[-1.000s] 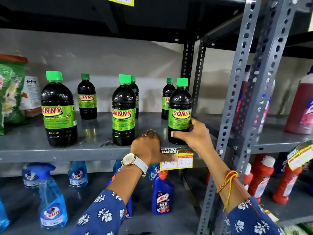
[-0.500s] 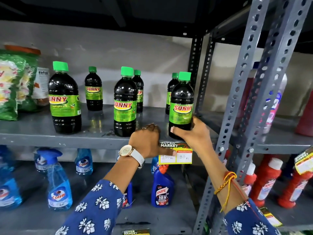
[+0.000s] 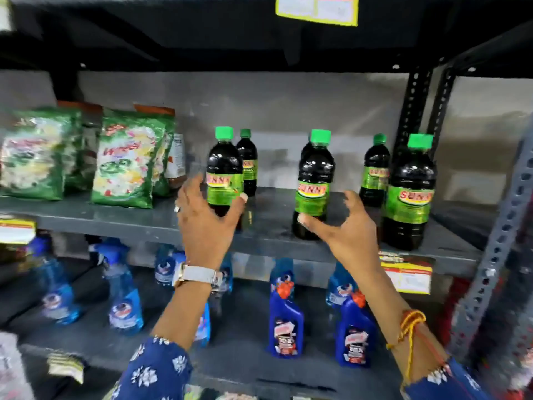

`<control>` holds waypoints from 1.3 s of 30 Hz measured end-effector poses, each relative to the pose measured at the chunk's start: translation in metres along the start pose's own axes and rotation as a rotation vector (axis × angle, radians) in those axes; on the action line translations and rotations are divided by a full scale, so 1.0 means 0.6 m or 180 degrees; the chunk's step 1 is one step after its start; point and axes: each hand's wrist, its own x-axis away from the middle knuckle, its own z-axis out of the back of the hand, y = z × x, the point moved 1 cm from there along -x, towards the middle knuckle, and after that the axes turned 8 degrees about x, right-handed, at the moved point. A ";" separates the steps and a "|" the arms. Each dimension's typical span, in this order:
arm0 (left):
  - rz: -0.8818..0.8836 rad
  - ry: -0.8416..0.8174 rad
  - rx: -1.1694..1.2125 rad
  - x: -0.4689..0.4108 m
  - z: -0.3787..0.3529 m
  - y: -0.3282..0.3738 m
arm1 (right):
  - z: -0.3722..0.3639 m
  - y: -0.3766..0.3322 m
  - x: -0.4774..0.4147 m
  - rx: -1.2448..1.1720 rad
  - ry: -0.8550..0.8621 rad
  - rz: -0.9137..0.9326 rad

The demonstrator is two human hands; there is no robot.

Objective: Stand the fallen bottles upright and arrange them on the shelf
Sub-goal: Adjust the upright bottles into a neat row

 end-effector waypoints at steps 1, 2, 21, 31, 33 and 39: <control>0.0298 -0.0287 0.0032 -0.016 0.004 -0.017 | -0.013 -0.001 -0.004 0.0042 -0.0100 -0.0155; 0.0517 -0.0575 0.0044 -0.028 0.004 -0.033 | -0.024 0.000 -0.007 0.0056 -0.0160 -0.0287; 0.0409 -0.1094 -0.0441 -0.030 -0.036 -0.110 | -0.054 0.011 -0.020 0.0493 0.0057 -0.0101; 0.0322 -0.0840 -0.0757 -0.027 -0.049 -0.112 | -0.053 0.014 -0.020 0.0418 -0.0015 -0.0071; 0.0294 -0.0809 -0.0741 -0.026 -0.049 -0.113 | -0.054 0.015 -0.020 0.0364 0.0009 -0.0070; 0.0321 -0.0860 -0.0781 -0.026 -0.049 -0.113 | -0.054 0.013 -0.018 0.0370 -0.0010 -0.0048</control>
